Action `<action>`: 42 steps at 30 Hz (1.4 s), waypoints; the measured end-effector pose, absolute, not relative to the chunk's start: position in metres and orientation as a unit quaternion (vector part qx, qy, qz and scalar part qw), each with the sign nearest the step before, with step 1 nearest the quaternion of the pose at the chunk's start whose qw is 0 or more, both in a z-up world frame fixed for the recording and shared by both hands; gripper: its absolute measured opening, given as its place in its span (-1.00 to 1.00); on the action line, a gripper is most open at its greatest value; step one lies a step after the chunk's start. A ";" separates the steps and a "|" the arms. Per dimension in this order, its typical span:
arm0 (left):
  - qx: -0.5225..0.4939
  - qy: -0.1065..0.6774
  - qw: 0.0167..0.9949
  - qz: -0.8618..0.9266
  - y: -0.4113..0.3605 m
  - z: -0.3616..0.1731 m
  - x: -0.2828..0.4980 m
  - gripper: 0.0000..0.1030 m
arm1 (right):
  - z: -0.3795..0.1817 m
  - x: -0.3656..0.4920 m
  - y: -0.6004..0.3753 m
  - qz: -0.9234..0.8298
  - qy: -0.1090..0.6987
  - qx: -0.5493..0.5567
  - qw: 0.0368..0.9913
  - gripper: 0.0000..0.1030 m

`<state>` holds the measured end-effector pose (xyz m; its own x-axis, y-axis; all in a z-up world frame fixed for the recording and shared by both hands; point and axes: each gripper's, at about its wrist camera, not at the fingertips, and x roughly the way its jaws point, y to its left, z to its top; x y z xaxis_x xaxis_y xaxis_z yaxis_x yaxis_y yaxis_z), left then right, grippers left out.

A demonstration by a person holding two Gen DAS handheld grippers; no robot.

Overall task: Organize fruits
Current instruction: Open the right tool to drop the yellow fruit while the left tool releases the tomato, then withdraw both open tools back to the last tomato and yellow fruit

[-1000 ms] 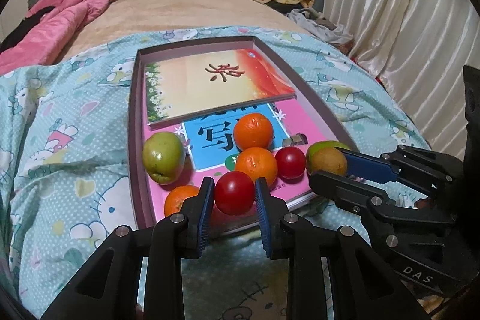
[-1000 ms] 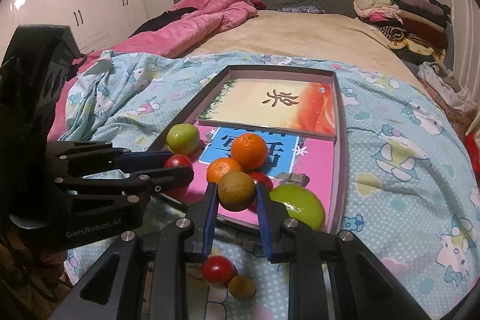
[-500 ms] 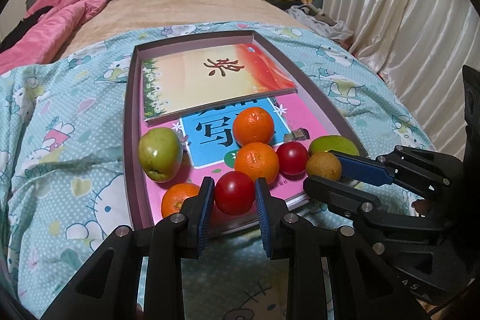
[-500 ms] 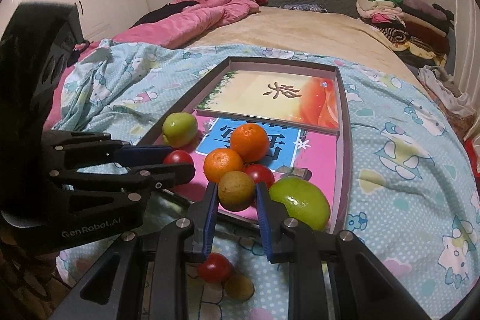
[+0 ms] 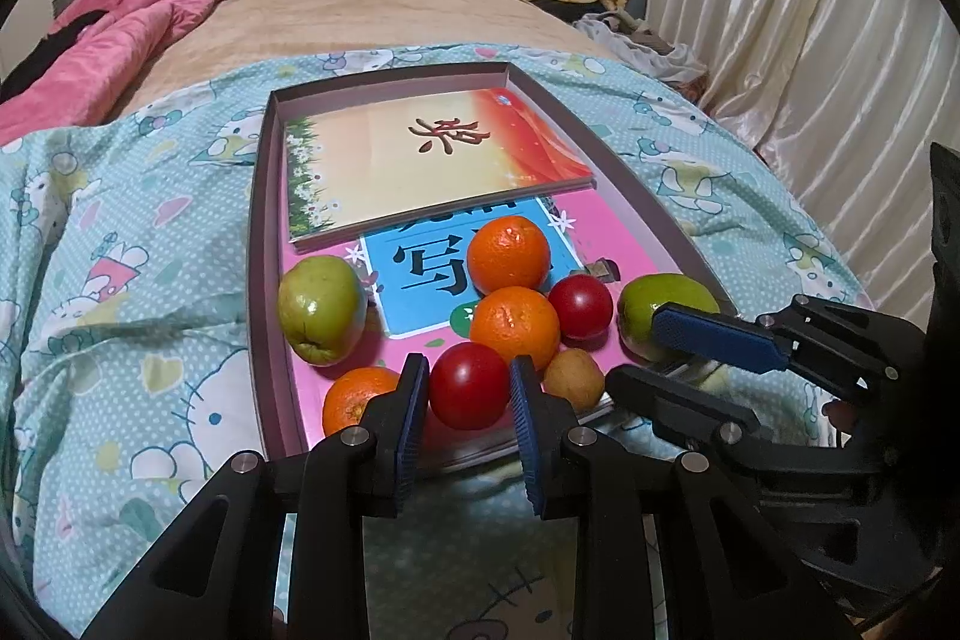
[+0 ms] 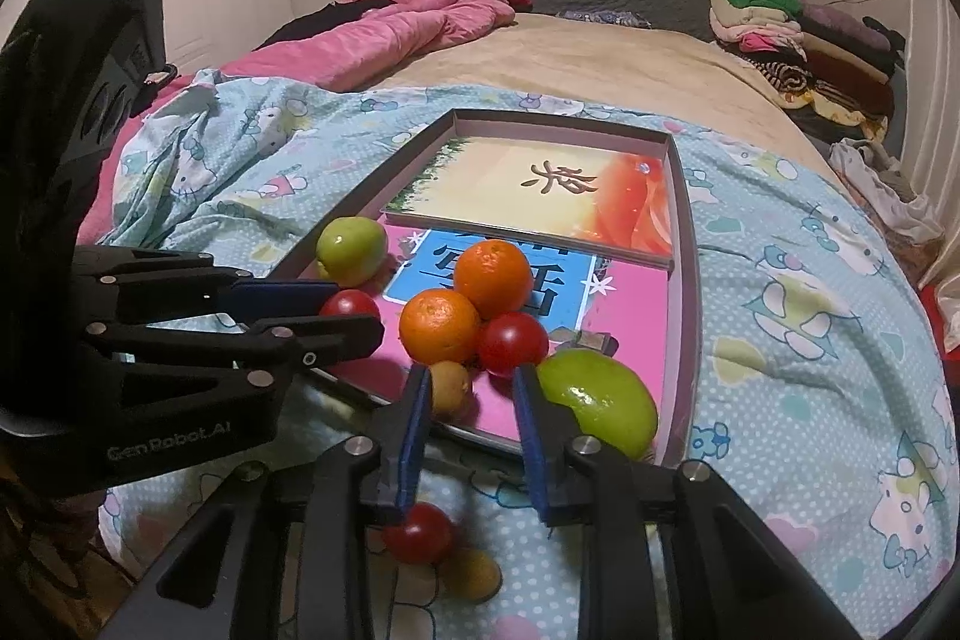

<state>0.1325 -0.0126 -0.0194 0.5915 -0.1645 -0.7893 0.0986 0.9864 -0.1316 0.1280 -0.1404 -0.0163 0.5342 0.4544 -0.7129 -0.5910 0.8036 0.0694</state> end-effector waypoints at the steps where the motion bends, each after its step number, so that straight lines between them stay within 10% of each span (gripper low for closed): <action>1: -0.038 0.445 0.892 -0.075 -0.012 -0.019 0.132 -0.44 | -0.015 0.127 -0.141 0.301 0.376 -0.090 0.872 -0.30; 23: -0.043 0.444 0.892 -0.076 -0.011 -0.020 0.131 -0.42 | -0.007 0.127 -0.163 0.281 0.357 -0.049 0.890 0.00; 42: -0.062 0.410 0.907 -0.075 -0.004 0.002 0.120 0.03 | 0.001 0.129 -0.175 0.270 0.343 -0.021 0.899 0.20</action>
